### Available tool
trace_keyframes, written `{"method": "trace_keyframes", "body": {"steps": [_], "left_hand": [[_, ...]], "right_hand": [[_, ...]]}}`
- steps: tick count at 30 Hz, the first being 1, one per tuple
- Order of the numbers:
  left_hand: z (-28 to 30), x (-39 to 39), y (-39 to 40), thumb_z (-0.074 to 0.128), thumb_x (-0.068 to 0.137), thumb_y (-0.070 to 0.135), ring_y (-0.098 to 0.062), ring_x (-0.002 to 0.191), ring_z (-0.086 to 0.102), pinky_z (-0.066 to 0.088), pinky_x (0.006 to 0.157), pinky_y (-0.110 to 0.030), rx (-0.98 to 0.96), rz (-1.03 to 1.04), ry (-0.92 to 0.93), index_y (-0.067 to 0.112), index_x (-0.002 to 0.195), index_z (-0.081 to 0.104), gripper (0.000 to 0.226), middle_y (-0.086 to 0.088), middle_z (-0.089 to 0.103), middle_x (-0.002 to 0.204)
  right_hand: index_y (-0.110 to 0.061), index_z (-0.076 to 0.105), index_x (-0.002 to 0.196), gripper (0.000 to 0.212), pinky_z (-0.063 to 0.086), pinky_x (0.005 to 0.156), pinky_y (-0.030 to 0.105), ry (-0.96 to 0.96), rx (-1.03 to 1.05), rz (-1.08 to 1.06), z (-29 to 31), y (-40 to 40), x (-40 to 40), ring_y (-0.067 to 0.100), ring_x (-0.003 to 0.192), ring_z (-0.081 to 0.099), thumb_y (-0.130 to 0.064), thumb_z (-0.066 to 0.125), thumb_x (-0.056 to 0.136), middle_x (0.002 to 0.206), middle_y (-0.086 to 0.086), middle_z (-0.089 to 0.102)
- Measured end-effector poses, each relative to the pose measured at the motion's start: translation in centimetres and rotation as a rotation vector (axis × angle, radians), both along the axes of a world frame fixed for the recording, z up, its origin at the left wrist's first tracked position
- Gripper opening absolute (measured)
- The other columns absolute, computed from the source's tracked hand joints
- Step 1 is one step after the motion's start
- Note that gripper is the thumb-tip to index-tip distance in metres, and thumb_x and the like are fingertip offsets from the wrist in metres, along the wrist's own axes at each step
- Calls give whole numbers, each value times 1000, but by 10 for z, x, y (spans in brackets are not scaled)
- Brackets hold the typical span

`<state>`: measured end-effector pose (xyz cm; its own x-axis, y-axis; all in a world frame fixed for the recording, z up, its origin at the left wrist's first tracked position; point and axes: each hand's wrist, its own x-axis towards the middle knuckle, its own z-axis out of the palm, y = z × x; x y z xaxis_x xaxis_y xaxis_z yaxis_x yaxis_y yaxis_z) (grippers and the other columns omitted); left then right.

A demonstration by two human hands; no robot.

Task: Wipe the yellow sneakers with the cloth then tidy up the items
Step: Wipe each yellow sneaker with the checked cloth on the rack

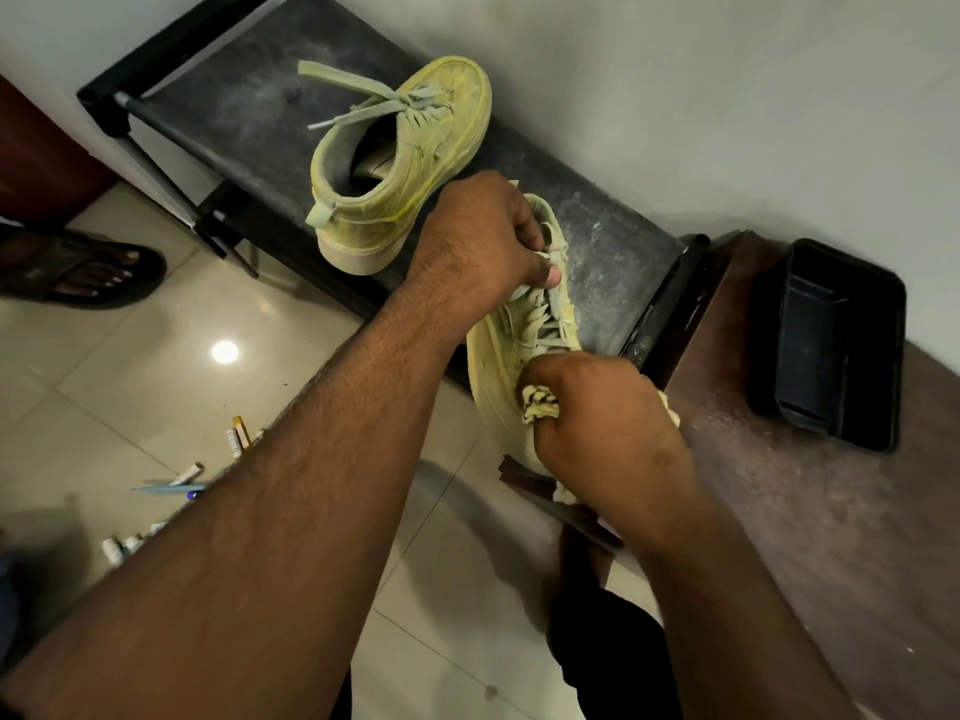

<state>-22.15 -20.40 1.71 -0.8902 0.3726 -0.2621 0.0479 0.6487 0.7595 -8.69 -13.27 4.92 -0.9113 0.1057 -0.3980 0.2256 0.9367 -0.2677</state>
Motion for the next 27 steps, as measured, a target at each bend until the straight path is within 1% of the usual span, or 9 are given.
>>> {"method": "trace_keyframes", "body": {"steps": [3,6,10,15,18,21,23,25,27], "left_hand": [[-1,0,-1,88,65,29,4,63,55,46,64,-14,18,-1,20,17,85,75,26,10,62,74],[-2,0,0,88,65,29,4,64,54,47,68,-16,16,2,21,18,84,75,25,12,60,72],[-3,-1,1,88,65,29,8,64,51,43,69,-14,15,-5,42,19,83,75,24,17,56,69],[-1,2,1,86,67,29,10,61,48,36,58,-6,-1,-24,64,21,86,74,23,16,54,68],[1,2,0,86,66,28,8,63,52,42,60,-9,2,-28,55,26,83,71,22,17,54,69],[0,2,1,87,65,28,7,67,54,46,64,-15,3,-21,49,25,78,70,22,11,60,75],[0,3,2,87,65,28,7,67,55,47,67,-17,0,-14,63,24,77,70,21,10,62,77],[-1,3,2,87,65,29,2,67,58,48,67,-18,-12,-14,81,21,80,72,23,9,62,77],[0,4,2,87,65,29,-3,70,60,49,70,-19,-19,-16,87,20,82,73,24,8,64,80]], "right_hand": [[-22,70,99,35,53,79,33,18,-98,-95,9,12,3,20,88,64,-5,54,73,96,0,70],[-20,68,109,39,51,85,34,136,-13,-166,1,7,1,22,98,62,-3,57,75,108,1,67],[-26,68,109,40,52,84,34,-37,-51,-90,5,4,8,22,96,62,-10,54,75,106,0,67],[-24,64,120,56,47,97,35,201,-60,-213,2,20,11,19,110,58,3,57,72,120,-3,64],[-35,61,123,57,50,93,33,24,-35,-140,2,20,15,16,107,59,-3,57,76,121,-8,63],[-35,65,117,52,49,94,34,-66,-138,-43,11,31,25,12,106,59,-6,58,75,117,-8,65],[-33,67,115,49,47,92,38,36,-184,-88,10,41,26,13,102,54,-4,60,75,109,-8,64],[-30,69,112,50,39,83,38,209,-113,-122,4,43,23,17,96,50,-2,60,71,98,-11,65],[-33,68,111,49,30,82,34,225,-49,-96,-3,35,19,17,99,48,-6,62,71,96,-13,63]]}}
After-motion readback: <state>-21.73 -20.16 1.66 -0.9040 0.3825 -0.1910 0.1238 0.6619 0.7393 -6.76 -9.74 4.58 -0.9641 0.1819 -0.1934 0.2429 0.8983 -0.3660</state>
